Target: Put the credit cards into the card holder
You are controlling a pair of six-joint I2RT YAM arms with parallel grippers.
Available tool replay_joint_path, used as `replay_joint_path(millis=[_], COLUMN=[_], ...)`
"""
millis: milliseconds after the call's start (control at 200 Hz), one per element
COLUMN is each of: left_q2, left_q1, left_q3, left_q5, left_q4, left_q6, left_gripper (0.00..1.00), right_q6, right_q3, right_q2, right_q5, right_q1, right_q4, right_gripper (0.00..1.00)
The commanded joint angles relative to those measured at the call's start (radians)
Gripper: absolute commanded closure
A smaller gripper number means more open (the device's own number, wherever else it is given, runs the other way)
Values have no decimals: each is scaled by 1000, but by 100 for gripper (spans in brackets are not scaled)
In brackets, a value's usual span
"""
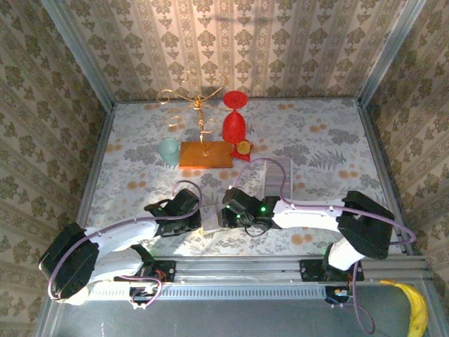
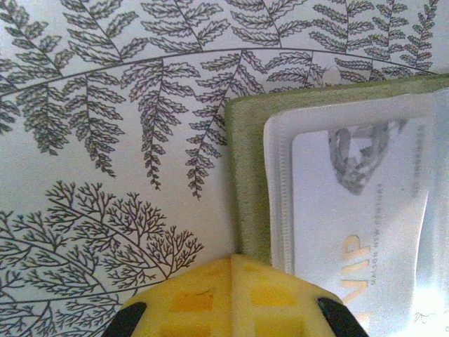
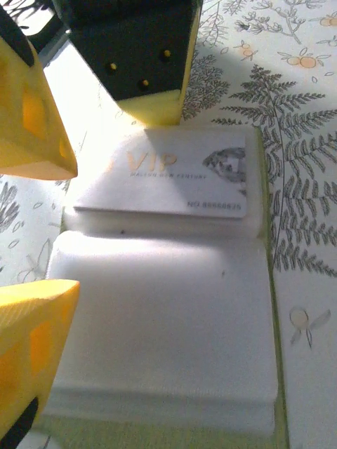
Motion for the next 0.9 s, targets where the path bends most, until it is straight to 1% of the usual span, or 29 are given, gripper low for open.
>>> replay_joint_path(millis=[0,65,400,570,895], left_q2=[35,31,19,17,18], left_q1=[-1,-1,-1,-2,-3], left_q3=[-25,-25,-30,-31,-39], left_q5=[56,57,62,62,64], left_q4=[121,119,113,113,119], left_q6=[20,20,16,17,14], left_gripper=[100,100,100,100,100], right_q6=[49,51,40,46,65], right_q3=[-39,-41,1,6,36], right_q2=[-12,-2,62,85,126], right_q5=[101,100,80,87,23], right_q1=[7,7,7,7,7], right_q4=[-74,-65,-34,-44,61], right_gripper=[55,53,53,50,45])
